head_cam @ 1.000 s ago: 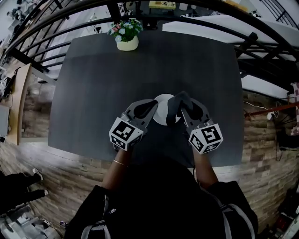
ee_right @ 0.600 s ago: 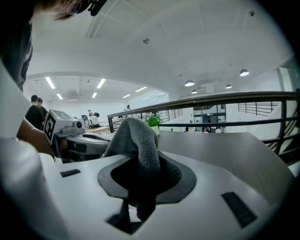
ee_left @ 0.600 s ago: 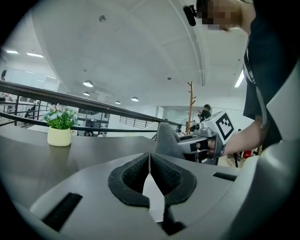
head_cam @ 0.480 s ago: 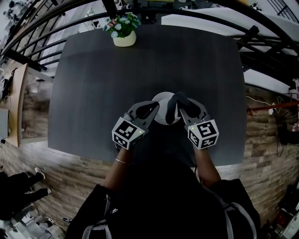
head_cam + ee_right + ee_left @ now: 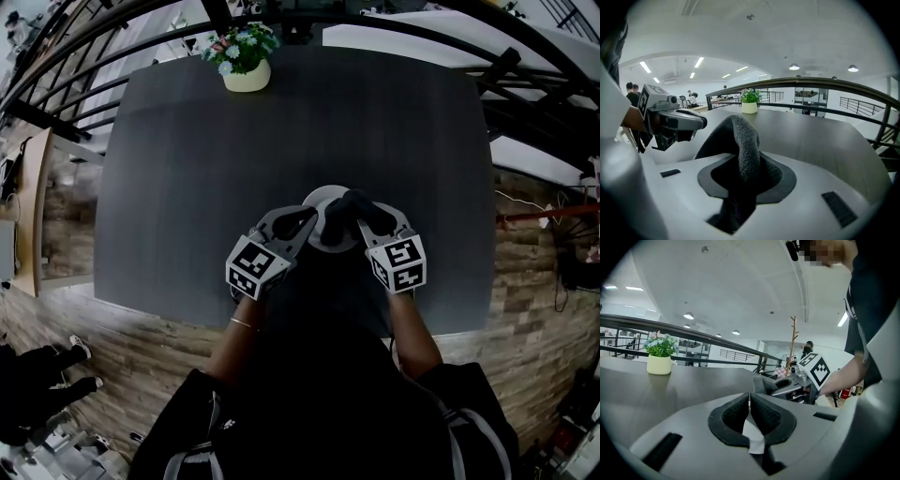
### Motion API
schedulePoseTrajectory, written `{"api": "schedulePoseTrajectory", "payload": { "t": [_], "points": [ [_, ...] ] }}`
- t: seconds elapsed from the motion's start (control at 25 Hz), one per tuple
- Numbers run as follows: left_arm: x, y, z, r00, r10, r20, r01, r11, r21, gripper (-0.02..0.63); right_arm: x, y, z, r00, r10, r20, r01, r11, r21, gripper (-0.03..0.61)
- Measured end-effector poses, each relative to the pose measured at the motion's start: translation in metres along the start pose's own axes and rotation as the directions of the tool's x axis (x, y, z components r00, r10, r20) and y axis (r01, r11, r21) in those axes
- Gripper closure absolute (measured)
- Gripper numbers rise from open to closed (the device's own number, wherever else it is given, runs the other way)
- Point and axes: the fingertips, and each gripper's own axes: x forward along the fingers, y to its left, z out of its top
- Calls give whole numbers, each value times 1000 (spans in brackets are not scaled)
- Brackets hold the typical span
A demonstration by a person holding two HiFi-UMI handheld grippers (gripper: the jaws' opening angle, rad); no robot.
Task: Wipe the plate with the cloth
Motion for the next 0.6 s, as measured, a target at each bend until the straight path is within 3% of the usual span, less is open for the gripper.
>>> {"api": "schedulePoseTrajectory", "payload": {
  "t": [0.2, 0.6],
  "points": [
    [1, -2, -3, 1000, -6, 8, 6, 1000, -13, 609, 6, -4, -12, 998, -16, -54, 14, 999, -32, 492],
    [-1, 13, -25, 994, 49, -95, -53, 998, -37, 609, 18, -4, -17, 988, -30, -153, 9, 991, -133, 492]
  ]
}}
